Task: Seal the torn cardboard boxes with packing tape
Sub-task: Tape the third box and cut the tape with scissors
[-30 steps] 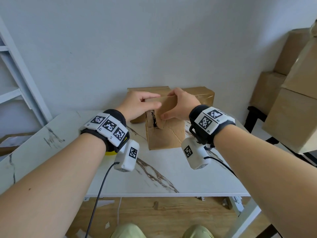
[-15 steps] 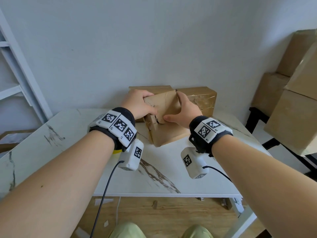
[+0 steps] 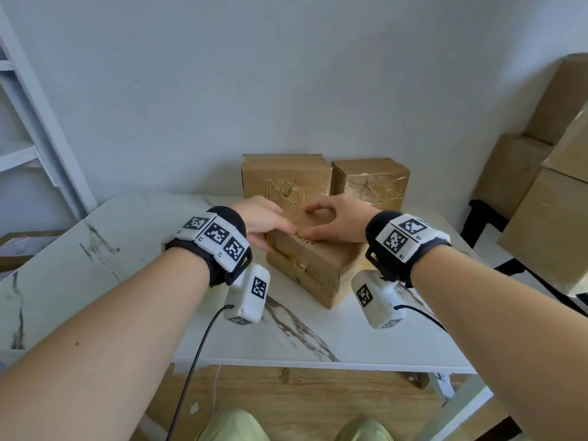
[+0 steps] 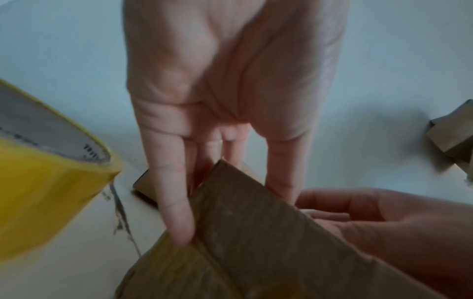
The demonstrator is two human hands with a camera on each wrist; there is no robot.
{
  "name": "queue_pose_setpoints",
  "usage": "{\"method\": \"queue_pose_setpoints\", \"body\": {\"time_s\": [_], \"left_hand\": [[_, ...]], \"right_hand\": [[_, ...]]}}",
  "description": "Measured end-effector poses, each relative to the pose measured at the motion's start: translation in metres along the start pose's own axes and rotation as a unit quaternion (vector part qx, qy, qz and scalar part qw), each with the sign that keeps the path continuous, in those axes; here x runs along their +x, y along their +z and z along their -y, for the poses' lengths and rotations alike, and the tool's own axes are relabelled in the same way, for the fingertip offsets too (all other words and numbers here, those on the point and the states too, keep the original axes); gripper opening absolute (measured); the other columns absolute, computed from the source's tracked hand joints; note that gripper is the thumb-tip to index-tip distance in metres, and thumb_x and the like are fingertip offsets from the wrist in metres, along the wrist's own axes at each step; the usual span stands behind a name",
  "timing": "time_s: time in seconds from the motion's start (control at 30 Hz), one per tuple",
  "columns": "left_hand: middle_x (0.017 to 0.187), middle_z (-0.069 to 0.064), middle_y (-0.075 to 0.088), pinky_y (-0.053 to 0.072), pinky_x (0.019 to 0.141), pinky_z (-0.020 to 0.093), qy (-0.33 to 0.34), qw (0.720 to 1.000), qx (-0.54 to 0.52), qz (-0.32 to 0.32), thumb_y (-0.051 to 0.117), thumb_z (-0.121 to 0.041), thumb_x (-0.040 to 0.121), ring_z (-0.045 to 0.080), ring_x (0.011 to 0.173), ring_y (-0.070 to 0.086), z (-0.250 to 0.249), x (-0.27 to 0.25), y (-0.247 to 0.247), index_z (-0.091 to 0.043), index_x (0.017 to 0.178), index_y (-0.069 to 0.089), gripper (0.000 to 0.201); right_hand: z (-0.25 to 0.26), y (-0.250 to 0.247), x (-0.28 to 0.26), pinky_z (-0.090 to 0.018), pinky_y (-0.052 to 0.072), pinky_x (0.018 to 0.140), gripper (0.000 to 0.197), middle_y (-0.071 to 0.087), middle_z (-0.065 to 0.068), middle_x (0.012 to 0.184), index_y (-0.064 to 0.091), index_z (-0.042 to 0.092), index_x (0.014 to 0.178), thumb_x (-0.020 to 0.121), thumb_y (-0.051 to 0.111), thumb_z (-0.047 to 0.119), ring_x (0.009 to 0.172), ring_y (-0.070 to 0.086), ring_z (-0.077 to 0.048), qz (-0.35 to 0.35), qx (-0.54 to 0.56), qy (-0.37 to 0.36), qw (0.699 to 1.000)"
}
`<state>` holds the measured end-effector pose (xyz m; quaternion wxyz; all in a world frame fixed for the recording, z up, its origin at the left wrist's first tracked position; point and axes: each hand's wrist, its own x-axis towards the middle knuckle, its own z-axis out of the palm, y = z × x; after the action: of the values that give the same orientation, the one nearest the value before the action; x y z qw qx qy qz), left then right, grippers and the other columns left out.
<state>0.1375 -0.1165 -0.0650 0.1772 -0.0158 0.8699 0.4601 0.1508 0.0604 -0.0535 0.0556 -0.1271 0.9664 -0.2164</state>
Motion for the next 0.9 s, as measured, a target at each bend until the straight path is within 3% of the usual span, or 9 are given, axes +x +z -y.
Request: {"method": "queue_pose_setpoints", "body": {"time_s": [0.07,0.23,0.4,0.5,0.6,0.7,0.8,0.9], "left_hand": [[0.129,0.010,0.057,0.058,0.081,0.038,-0.005,1.000,0.018,0.002,0.074,-0.027,0.078,0.026,0.116,0.057,0.000,0.001,0.000,-0.013,0.132,0.052,0.060],[0.115,0.009,0.064,0.056,0.087,0.039,-0.009,0.999,0.039,-0.005,0.070,-0.025,0.082,0.025,0.104,0.063,-0.002,0.001,0.003,-0.011,0.118,0.060,0.040],[0.119,0.013,0.056,0.055,0.088,0.040,-0.040,0.997,0.054,-0.037,0.074,-0.034,0.075,0.030,0.090,0.068,-0.001,0.003,0.003,-0.009,0.128,0.051,0.062],[0.120,0.012,0.056,0.056,0.087,0.041,-0.047,0.995,0.078,-0.027,0.072,-0.035,0.078,0.029,0.086,0.070,-0.005,-0.001,0.003,-0.008,0.127,0.050,0.060],[0.112,0.007,0.065,0.056,0.084,0.037,-0.029,0.994,0.108,-0.012,0.068,-0.042,0.082,0.021,0.085,0.072,-0.004,-0.007,-0.004,-0.007,0.120,0.056,0.053],[0.109,0.005,0.067,0.053,0.083,0.032,0.024,0.993,0.089,-0.079,0.060,-0.042,0.089,0.016,0.092,0.067,0.000,-0.014,-0.020,-0.006,0.118,0.059,0.047],[0.103,0.007,0.065,0.048,0.086,0.032,0.059,0.979,0.083,-0.175,0.058,-0.031,0.091,0.021,0.099,0.062,0.006,-0.023,-0.043,-0.006,0.112,0.064,0.033],[0.088,0.007,0.060,0.045,0.078,0.031,0.062,0.972,0.118,-0.194,0.061,-0.016,0.085,0.023,0.087,0.056,0.020,-0.029,-0.063,-0.004,0.095,0.069,0.017]], "right_hand": [[0.000,-0.001,-0.003,-0.021,0.033,0.090,0.067,0.046,0.006,0.141,0.044,0.035,0.138,0.078,0.069,0.050,0.125,0.045,-0.017,0.022,-0.007,-0.003,1.000],[0.002,-0.002,-0.006,-0.027,0.033,0.103,0.069,0.042,0.006,0.145,0.039,0.036,0.140,0.079,0.067,0.050,0.130,0.041,-0.017,0.038,-0.018,-0.008,0.999],[0.009,-0.014,-0.014,-0.033,0.031,0.105,0.084,0.036,0.007,0.147,0.023,0.041,0.145,0.074,0.063,0.064,0.132,0.037,-0.019,0.132,-0.068,0.027,0.989],[0.014,-0.016,-0.010,-0.036,0.035,0.105,0.093,0.034,0.005,0.148,0.022,0.042,0.145,0.069,0.074,0.052,0.131,0.039,-0.021,0.137,-0.109,0.049,0.983],[0.015,-0.018,-0.005,-0.043,0.038,0.105,0.093,0.035,0.004,0.146,0.026,0.050,0.141,0.066,0.078,0.035,0.128,0.040,-0.024,0.150,-0.095,0.056,0.983],[0.015,-0.022,-0.003,-0.048,0.035,0.107,0.093,0.034,0.005,0.148,0.029,0.054,0.138,0.064,0.081,0.035,0.131,0.037,-0.026,0.166,-0.093,0.054,0.980],[0.027,-0.027,-0.005,-0.042,0.028,0.110,0.081,0.032,0.008,0.150,0.032,0.048,0.140,0.072,0.076,0.044,0.137,0.031,-0.022,0.135,-0.085,0.022,0.987],[0.050,-0.024,0.000,-0.033,0.031,0.104,0.059,0.041,0.006,0.144,0.045,0.037,0.136,0.082,0.067,0.042,0.133,0.037,-0.018,0.038,0.008,-0.025,0.999]]}}
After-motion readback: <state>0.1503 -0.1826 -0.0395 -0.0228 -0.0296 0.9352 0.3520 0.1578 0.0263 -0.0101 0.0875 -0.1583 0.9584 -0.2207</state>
